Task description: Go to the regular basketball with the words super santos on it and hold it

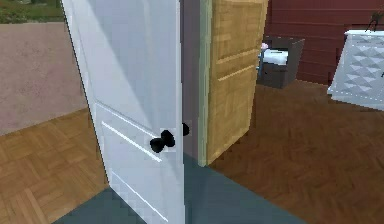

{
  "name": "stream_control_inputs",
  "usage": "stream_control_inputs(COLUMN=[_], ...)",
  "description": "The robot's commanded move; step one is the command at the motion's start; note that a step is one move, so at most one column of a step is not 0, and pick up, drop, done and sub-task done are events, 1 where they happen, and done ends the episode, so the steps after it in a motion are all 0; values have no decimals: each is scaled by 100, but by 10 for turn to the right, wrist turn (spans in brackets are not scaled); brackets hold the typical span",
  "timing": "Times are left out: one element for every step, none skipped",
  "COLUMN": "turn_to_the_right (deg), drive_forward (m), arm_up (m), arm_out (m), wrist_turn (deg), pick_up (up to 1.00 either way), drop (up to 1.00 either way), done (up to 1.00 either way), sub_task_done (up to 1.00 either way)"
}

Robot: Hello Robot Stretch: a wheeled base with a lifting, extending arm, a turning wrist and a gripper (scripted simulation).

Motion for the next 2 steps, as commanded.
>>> stream_control_inputs(turn_to_the_right=[0, 0], drive_forward=[0, 0], arm_up=[10, 0], arm_out=[0, 0], wrist_turn=[0, 0], pick_up=[0, 0], drop=[0, 0], done=[0, 100], sub_task_done=[0, 0])
